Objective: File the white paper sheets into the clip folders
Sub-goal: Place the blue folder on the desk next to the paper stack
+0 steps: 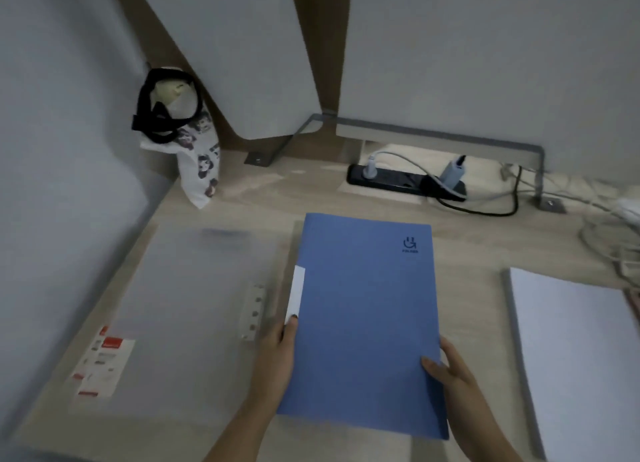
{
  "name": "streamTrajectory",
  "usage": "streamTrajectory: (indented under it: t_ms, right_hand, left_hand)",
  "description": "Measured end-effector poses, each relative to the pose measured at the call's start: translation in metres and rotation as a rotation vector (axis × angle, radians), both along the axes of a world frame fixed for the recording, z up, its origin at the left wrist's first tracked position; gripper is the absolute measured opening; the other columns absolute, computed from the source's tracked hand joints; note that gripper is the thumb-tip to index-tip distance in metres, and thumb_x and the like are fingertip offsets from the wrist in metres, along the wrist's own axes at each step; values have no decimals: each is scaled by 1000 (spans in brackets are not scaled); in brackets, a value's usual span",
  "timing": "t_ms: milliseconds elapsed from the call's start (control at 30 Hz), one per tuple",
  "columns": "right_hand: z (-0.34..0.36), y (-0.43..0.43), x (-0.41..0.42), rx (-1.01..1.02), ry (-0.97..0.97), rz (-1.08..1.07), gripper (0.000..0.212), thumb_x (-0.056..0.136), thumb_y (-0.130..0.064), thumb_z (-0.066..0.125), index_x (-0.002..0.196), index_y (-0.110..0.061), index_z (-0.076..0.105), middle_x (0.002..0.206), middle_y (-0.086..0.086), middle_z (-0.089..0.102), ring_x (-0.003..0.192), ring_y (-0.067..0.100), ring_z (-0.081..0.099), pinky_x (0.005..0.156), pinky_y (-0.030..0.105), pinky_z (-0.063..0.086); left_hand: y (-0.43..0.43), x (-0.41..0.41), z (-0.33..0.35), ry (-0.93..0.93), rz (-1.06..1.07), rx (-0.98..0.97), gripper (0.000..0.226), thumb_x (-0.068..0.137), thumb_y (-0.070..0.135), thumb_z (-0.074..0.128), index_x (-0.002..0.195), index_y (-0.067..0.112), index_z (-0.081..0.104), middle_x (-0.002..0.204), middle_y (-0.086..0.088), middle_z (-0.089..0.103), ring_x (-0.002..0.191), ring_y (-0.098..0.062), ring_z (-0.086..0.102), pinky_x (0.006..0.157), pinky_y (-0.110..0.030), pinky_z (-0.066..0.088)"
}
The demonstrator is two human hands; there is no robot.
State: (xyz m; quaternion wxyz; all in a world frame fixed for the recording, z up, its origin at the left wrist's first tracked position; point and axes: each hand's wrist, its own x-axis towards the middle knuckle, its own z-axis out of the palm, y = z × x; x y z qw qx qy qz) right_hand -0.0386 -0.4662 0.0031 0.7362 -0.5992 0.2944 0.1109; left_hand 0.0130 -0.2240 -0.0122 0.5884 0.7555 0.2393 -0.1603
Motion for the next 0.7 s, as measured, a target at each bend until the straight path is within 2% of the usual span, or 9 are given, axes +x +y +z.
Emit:
streamTrajectory:
  t_ms: [67,100,233,300,433,500,600,700]
  right_hand:
    - [-5,-16,-14,-18,23,-65,36,85,-5,57,114,-27,60,102,3,74,88,24,71,69,35,55]
    - [-8,-25,-21,-22,36,-95,37,86,-5,57,115,-27,60,103,4,74,90,25,71,74,38,54]
    - [-18,-45,-35,-42,96,-133,40,87,-8,56,123,-25,56,111,8,70,99,32,67,91,50,50]
    - [-22,-50,-36,-50,105,-120,39,88,-8,56,123,-25,57,113,6,70,99,30,67,93,51,49]
    - [-26,-58,-32,-76,101,-95,35,89,-8,55,117,-29,59,109,-2,71,95,22,69,85,41,53]
    - [-27,-64,-31,-72,110,-89,37,88,-9,56,120,-28,58,111,-2,71,98,22,68,88,42,52]
    - [-30,-74,-37,-43,123,-80,49,77,-16,66,124,-26,56,119,0,67,104,22,66,96,46,48]
    - [-36,-83,-44,-23,130,-61,49,78,-14,66,125,-24,56,119,0,67,103,21,66,91,42,51]
  left_hand:
    - [-18,2,-15,17,-81,63,49,90,52,34,94,13,65,93,-7,69,89,-24,65,87,-47,50]
    - [-29,2,-22,56,-96,48,52,90,52,34,97,12,65,96,-10,69,91,-27,65,90,-49,49]
    - [-56,-5,-42,175,-68,-54,42,97,36,36,106,5,64,110,-13,66,104,-29,60,100,-49,43]
    - [-59,-10,-49,156,-24,-47,41,97,36,36,102,7,64,110,-12,65,105,-28,59,100,-49,42]
    - [-70,-15,-51,62,77,-28,39,99,31,32,108,6,60,119,-2,57,111,-18,50,107,-42,35]
    - [-73,-13,-50,42,186,-106,43,100,30,28,98,5,64,113,-9,63,98,-22,58,93,-41,44]
    - [-72,1,-53,81,334,-275,48,100,31,27,100,-7,55,102,-20,65,79,-18,69,67,-30,56]
    - [-66,22,-52,28,323,-294,41,100,29,29,85,0,53,85,-18,65,65,-9,71,54,-20,57]
